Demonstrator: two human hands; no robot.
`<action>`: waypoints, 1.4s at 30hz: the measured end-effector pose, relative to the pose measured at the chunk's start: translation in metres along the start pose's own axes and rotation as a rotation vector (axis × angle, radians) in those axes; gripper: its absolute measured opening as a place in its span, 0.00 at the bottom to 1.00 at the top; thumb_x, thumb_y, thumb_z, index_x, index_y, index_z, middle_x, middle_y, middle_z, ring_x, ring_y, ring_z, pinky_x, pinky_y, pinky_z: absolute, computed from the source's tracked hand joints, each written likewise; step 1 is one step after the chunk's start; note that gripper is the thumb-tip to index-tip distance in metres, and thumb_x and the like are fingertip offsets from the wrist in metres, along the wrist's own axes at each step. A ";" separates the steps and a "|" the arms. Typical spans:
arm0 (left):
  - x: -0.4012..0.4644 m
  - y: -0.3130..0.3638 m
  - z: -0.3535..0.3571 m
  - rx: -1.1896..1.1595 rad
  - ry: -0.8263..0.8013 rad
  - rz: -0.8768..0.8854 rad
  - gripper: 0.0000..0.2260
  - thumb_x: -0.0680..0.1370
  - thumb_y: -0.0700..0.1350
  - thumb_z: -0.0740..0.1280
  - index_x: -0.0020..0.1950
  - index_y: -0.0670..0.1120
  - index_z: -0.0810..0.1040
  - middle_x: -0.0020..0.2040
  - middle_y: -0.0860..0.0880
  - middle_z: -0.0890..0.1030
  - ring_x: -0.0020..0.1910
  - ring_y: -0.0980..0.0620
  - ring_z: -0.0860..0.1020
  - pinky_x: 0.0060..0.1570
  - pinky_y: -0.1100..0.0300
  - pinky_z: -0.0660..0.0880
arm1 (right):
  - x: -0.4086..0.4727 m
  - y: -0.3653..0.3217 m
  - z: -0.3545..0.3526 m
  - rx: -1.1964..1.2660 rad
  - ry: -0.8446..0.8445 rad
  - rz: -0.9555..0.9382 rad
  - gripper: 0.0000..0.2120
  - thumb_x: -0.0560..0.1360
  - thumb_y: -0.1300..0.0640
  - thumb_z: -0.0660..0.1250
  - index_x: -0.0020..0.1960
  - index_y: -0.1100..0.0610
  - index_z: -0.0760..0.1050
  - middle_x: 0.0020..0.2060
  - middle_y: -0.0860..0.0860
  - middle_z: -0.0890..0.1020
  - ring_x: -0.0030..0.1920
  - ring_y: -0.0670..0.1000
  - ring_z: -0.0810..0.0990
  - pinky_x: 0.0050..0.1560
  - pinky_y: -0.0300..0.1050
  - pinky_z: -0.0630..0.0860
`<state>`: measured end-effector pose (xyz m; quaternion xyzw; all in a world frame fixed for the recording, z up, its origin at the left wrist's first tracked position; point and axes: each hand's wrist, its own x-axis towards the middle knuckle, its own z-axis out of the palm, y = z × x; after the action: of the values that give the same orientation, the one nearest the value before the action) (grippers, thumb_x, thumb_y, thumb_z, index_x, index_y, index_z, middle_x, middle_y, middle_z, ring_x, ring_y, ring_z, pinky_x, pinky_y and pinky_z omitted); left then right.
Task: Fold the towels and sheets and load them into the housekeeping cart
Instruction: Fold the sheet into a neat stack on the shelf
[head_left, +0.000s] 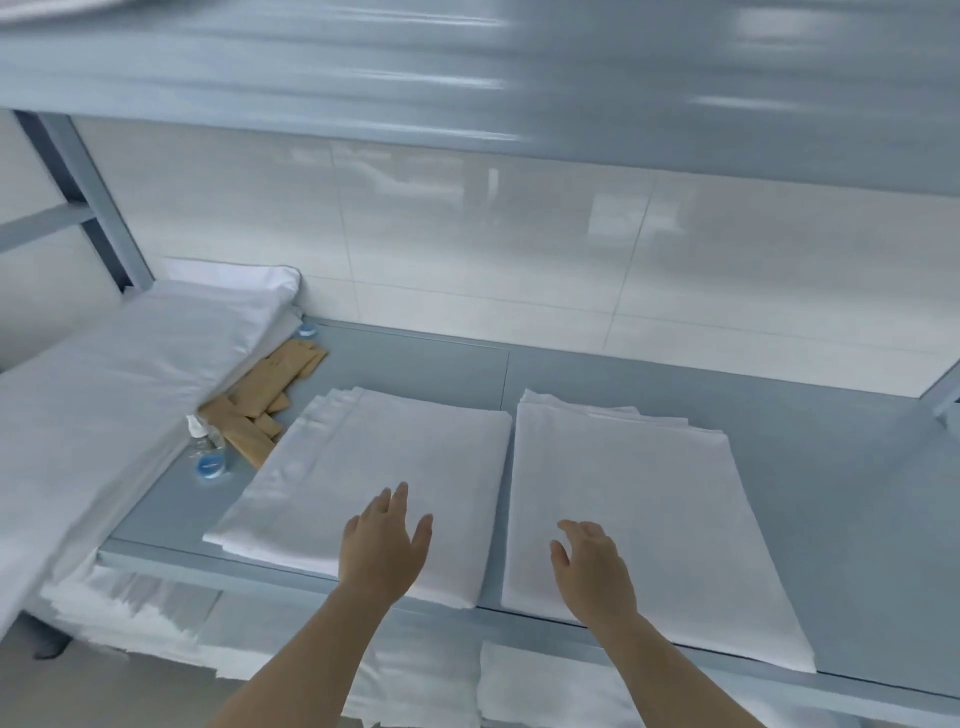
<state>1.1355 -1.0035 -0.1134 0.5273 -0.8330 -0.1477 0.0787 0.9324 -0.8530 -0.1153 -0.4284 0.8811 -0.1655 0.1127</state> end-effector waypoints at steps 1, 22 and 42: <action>0.006 -0.012 -0.002 -0.004 -0.001 0.009 0.28 0.81 0.61 0.51 0.78 0.49 0.55 0.76 0.48 0.64 0.74 0.51 0.63 0.72 0.53 0.62 | 0.002 -0.012 0.006 -0.008 0.001 0.005 0.19 0.82 0.50 0.55 0.71 0.52 0.67 0.66 0.50 0.71 0.63 0.51 0.72 0.60 0.44 0.71; 0.111 -0.192 -0.017 0.111 -0.163 0.061 0.27 0.81 0.59 0.53 0.78 0.54 0.51 0.78 0.43 0.54 0.75 0.41 0.56 0.69 0.47 0.62 | 0.050 -0.155 0.099 -0.070 0.012 0.137 0.25 0.80 0.48 0.58 0.75 0.50 0.60 0.77 0.58 0.51 0.75 0.60 0.54 0.72 0.51 0.58; 0.062 -0.180 0.011 0.185 -0.100 -0.026 0.25 0.80 0.61 0.51 0.76 0.58 0.53 0.73 0.44 0.57 0.61 0.43 0.67 0.58 0.50 0.69 | 0.025 -0.123 0.128 -0.300 -0.148 0.175 0.33 0.71 0.30 0.31 0.74 0.37 0.31 0.77 0.48 0.35 0.76 0.55 0.35 0.75 0.58 0.48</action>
<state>1.2597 -1.1302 -0.1845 0.5351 -0.8391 -0.0971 -0.0139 1.0490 -0.9692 -0.1867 -0.3730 0.9192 0.0103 0.1260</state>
